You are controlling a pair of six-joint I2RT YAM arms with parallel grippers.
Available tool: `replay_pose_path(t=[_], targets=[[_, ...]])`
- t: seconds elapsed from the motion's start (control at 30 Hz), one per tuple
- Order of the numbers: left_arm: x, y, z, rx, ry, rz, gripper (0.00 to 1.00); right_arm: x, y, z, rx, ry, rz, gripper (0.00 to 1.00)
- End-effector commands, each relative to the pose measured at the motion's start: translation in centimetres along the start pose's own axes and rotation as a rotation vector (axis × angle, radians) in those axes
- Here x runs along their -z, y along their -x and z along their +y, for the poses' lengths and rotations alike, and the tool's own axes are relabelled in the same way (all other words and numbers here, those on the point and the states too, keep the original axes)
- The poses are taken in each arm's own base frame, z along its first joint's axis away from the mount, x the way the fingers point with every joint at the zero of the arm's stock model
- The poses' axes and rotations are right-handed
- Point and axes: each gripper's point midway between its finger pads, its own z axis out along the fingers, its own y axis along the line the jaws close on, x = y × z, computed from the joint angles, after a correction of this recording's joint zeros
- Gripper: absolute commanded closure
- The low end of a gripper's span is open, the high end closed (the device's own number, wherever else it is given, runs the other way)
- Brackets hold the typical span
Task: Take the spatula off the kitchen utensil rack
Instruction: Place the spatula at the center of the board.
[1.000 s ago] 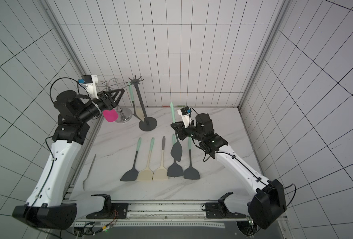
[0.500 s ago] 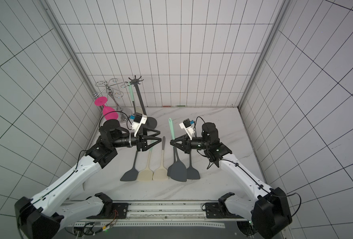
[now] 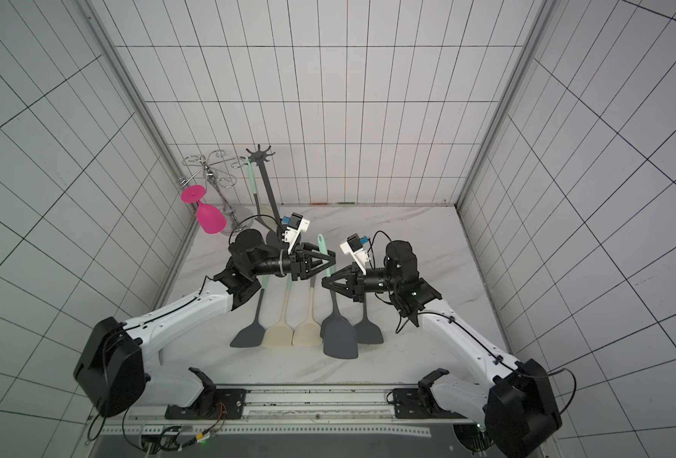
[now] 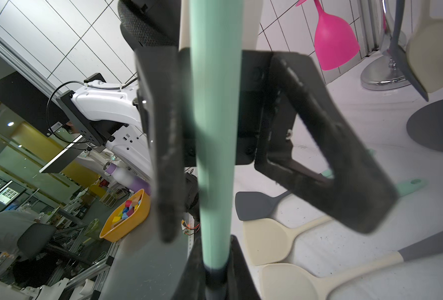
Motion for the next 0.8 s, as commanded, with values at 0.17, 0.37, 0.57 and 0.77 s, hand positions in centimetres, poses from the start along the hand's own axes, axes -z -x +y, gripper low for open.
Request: replay_pose_path(t=[0.17, 0.37, 0.57, 0.77], targets=[[1.7, 1.1, 3.3, 0.03, 0.288, -0.047, 1.0, 2.0, -2.0, -6.4, -0.085, -0.447, 0.043, 0.61], [10.6, 2.4, 9.5, 0.062, 0.945, -0.222, 1.0, 7.9, -2.5, -10.7, -0.125, -0.945, -0.016, 0.54], [10.8, 2.0, 10.0, 0.093, 0.951, -0.214, 1.0, 2.5, -2.6, -8.1, 0.026, -0.78, 0.047, 0.52], [9.2, 0.8, 10.8, 0.203, 0.853, -0.158, 1.0, -2.6, -3.9, -8.3, 0.046, -0.702, 0.213, 0.51]])
